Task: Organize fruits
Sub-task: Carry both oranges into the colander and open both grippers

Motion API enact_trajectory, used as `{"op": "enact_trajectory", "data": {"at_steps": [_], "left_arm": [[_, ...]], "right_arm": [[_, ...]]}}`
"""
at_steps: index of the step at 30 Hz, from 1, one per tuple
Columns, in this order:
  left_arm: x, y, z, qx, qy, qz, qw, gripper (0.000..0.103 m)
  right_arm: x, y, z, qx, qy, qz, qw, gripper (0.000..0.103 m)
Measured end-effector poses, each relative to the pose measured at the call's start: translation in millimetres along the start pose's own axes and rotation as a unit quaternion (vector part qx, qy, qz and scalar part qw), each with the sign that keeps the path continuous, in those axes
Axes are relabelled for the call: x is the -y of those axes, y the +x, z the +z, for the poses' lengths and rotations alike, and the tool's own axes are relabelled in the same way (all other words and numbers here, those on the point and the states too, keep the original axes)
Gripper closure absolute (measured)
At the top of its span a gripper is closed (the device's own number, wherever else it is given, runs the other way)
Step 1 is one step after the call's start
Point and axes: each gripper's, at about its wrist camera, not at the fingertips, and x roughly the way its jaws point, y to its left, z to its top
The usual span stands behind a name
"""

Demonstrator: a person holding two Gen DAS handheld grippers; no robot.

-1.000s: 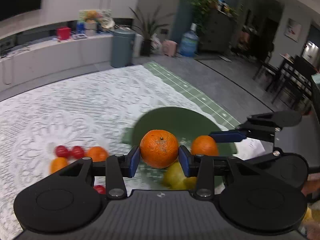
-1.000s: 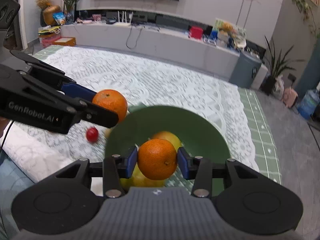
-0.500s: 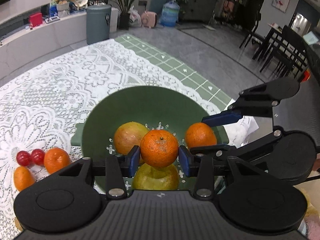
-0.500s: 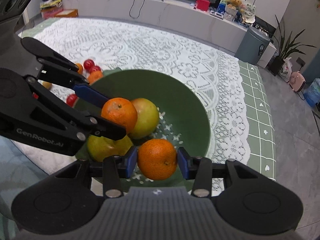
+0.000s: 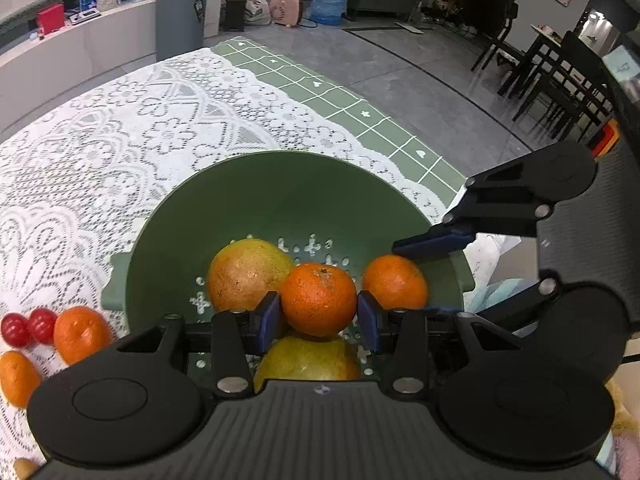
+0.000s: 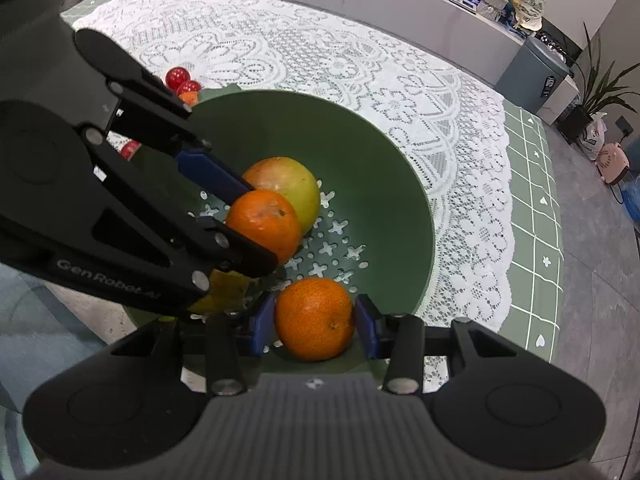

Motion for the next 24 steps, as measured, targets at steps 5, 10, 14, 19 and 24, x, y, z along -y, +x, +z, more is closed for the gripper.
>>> {"op": "enact_trajectory", "data": {"at_steps": [5,10,14,19,24], "left_arm": [[4,2,5,0.005,0.007,0.000,1.0000,0.055],[9,8,4,-0.020,0.025,-0.010,0.9995,0.055],[6,9,5,-0.033,0.011,-0.020,0.9992,0.055],[2,8,4,-0.047,-0.004,-0.026,0.9986,0.053],[-3,3,1,-0.043,-0.011,-0.021,0.9988,0.049]], "right_arm": [[-2,8,3,-0.011,-0.008,0.003,1.000,0.062],[-10,11,1,-0.020,-0.039,0.006,0.999,0.061],[-9,9,3,-0.028,-0.049,0.015,0.998,0.061],[-9,8,3,-0.034,-0.056,0.020,0.998,0.061],[-9,9,5,-0.038,-0.053,0.022,0.998,0.061]]}}
